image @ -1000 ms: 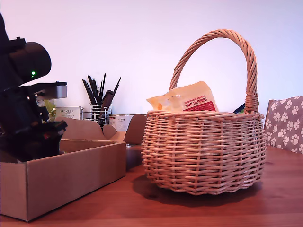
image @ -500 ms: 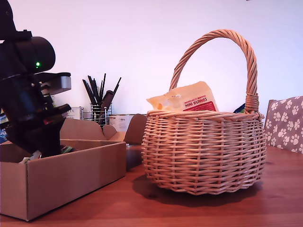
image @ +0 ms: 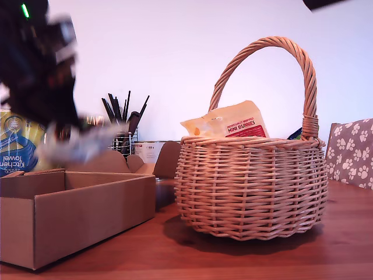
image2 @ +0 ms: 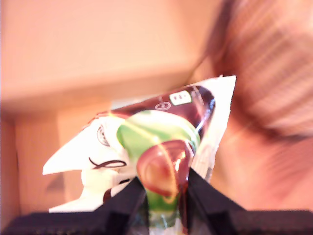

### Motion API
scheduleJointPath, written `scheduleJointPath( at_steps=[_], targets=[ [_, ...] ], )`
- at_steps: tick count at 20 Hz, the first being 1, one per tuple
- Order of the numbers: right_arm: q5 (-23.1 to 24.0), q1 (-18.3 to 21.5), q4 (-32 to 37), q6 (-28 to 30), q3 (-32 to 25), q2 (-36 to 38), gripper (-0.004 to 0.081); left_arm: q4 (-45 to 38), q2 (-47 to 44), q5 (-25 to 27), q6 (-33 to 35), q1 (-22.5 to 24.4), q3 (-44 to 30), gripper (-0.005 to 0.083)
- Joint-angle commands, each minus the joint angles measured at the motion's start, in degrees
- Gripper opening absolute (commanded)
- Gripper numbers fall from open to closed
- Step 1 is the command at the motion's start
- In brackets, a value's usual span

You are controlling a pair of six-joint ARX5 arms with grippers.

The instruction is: Move the bags of Easter eggs from the cardboard box on the left into the woven basket on the right side.

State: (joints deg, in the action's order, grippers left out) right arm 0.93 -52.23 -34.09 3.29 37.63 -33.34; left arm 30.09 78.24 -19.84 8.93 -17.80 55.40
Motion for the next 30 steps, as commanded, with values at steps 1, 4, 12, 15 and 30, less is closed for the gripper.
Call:
scheduleJointPath(
  at_steps=[1,4,12,15,30],
  targets=[
    [1.81,-0.2,-1.4,0.24,-0.24,0.79,-0.0013,-0.24,-2.32,-2.03,-1.49,-1.2,-0.09,0.0072],
    [4.76,-0.2,-2.16,0.15,-0.24,3.52,-0.0013,-2.38,-5.68,-4.11,-2.82,-4.85,-0.09,0.0072],
    [14.73,-0.15,-8.59,-2.14,-0.24,10.95,-0.0013,-15.96,-6.23,-4.5,-9.03,-17.59,-0.09,0.0072],
    [14.73,-0.15,-9.2,-3.56,-0.24,12.39,-0.0013,-25.46,-4.85,-2.67,-11.67,-20.96,-0.09,0.0072],
    [14.69,-0.15,-8.52,-3.3,-0.24,12.57,-0.0013,-42.27,20.76,5.9,-13.42,-30.51,10.4,0.0072]
  ],
)
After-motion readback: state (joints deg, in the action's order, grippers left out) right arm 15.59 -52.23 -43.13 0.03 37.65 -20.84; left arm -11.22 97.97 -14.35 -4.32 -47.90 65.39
